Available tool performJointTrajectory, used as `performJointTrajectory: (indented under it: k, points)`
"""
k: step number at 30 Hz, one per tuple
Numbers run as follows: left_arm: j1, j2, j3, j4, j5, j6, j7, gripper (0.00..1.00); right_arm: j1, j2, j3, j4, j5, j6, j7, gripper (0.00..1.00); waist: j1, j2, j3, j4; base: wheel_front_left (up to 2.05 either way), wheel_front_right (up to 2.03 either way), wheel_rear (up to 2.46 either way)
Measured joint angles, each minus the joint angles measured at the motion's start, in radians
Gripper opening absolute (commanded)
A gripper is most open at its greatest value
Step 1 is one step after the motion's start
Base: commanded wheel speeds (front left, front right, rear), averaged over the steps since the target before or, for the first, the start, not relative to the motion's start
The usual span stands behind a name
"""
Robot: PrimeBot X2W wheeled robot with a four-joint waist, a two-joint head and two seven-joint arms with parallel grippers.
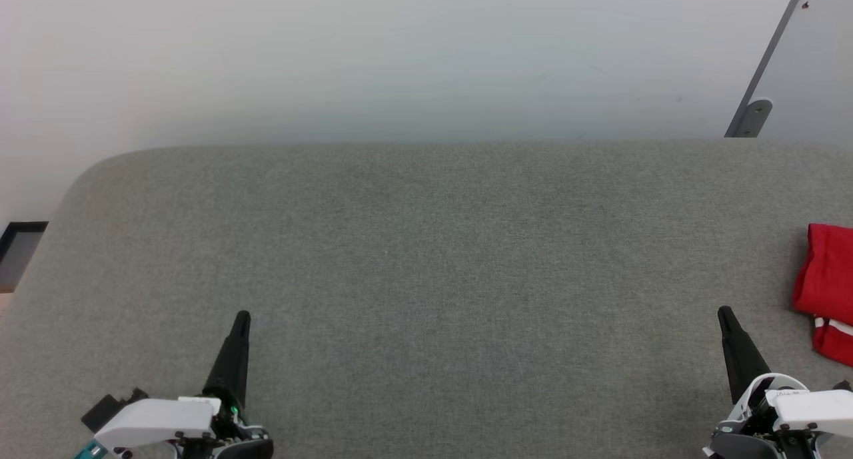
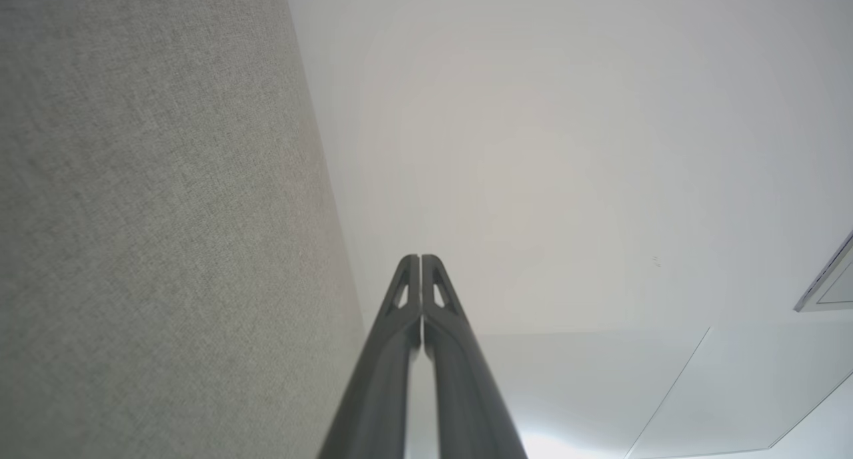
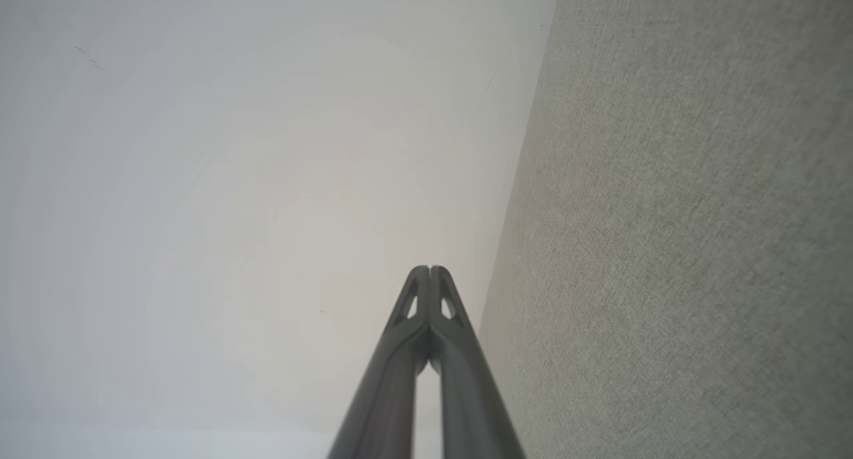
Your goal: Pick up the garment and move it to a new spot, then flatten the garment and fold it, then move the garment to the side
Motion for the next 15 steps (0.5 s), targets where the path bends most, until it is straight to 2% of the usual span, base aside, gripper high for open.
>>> performJointTrajectory:
  k: [7, 15]
  points:
    - [-0.005, -0.009, 0.002, -0.001, -0.037, 0.0, 0.012, 0.0, -0.005, 0.003, -0.005, -0.002, 0.047, 0.0, 0.012, 0.0, 0.0, 0.0, 0.002, 0.001, 0.0, 0.0, 0.0]
    - [-0.006, -0.011, 0.002, -0.001, -0.038, 0.0, 0.012, 0.0, -0.01, 0.003, -0.005, -0.004, 0.049, 0.0, 0.012, 0.0, 0.0, 0.0, 0.002, 0.001, 0.0, 0.0, 0.0]
